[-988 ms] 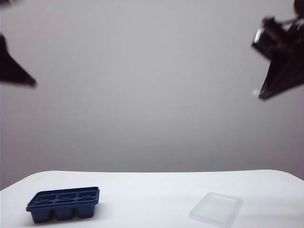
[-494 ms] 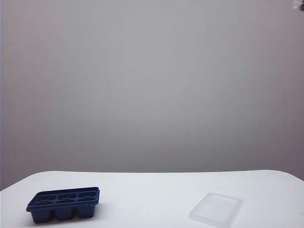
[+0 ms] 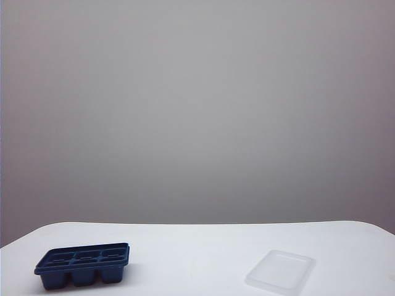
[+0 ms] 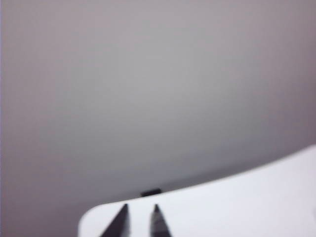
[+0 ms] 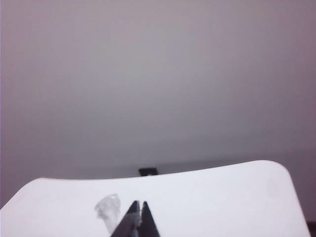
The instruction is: Pick up the ice cube tray, remove its lid, and then place both the tray and the lid back on the table.
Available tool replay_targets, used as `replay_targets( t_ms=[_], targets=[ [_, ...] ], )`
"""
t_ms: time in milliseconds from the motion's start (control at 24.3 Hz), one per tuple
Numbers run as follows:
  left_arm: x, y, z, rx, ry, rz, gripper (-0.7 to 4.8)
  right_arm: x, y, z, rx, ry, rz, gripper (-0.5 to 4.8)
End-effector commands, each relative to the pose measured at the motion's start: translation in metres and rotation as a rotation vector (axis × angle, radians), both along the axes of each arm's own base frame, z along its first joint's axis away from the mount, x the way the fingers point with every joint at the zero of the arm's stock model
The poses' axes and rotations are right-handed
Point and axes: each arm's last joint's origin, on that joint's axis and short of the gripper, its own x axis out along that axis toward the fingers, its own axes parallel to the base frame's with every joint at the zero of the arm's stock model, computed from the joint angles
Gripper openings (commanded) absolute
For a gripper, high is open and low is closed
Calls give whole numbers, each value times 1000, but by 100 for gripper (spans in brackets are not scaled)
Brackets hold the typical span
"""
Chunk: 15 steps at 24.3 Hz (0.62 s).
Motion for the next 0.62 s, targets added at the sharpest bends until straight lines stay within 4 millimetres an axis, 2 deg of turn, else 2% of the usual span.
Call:
replay_targets(
  t_ms=[41,165,453,617],
  targets=[
    [0,1,-7,-61,8,48,10,0,-2,-18,11,-16,-79,-6],
    [6,1,-23,-44,52,85,-6,0,-2,-41,10,8,-100,-6],
    [12,0,-57,11,177,88,-6,0,0,-54,-63,126,-161,-5],
    [13,0,-67,73,204,89,-5,-1,0,-60,-65,194,-160,-5]
  ],
)
